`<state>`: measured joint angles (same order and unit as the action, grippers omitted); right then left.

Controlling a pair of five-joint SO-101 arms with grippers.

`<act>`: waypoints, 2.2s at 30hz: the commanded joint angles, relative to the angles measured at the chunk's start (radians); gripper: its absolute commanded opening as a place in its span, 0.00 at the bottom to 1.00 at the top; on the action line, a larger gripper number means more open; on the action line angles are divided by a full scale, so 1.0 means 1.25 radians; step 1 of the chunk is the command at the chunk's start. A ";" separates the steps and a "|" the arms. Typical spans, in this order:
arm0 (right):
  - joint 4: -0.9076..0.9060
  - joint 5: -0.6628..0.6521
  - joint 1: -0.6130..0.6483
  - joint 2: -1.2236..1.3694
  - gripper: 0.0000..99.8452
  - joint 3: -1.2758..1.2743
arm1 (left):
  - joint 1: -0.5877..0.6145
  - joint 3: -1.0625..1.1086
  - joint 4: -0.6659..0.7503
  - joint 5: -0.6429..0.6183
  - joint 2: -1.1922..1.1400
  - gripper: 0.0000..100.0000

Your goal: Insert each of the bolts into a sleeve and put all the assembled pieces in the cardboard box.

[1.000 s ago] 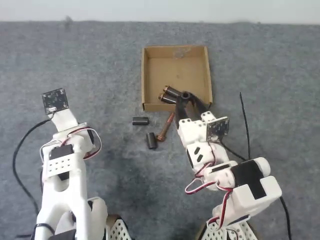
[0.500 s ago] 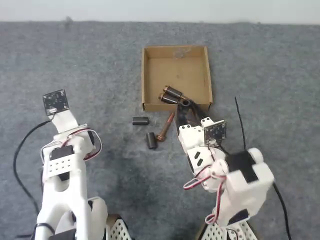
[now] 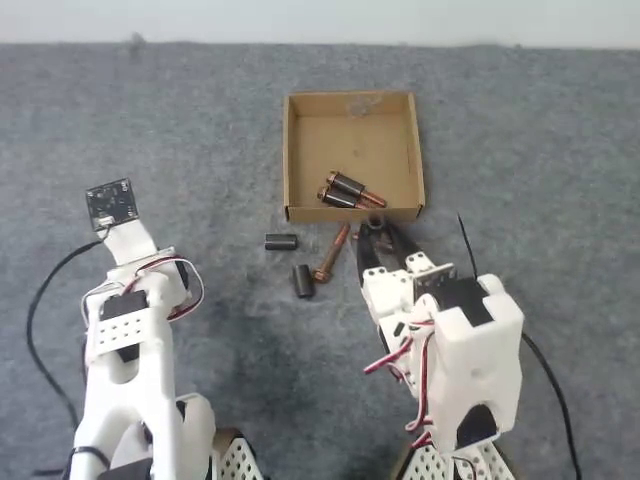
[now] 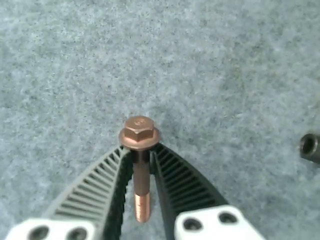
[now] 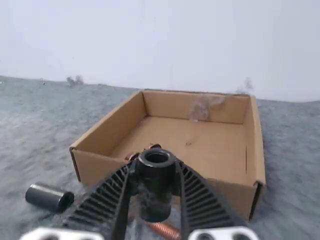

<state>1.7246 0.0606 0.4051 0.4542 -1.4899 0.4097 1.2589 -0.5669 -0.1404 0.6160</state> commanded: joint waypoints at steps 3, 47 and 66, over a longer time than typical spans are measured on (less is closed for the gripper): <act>0.023 -0.007 0.007 -0.093 0.05 -0.080 | -0.005 -0.010 0.022 -0.004 0.038 0.01; 0.018 -0.007 0.031 -0.102 0.01 -0.101 | -0.702 -0.224 0.373 -0.011 0.039 0.01; 0.020 -0.007 0.025 -0.102 0.01 -0.092 | -0.754 -0.212 0.371 -0.160 0.041 0.01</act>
<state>1.7246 0.0606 0.4373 0.3698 -1.5911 -0.5324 1.0426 -0.1373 -0.3214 0.6160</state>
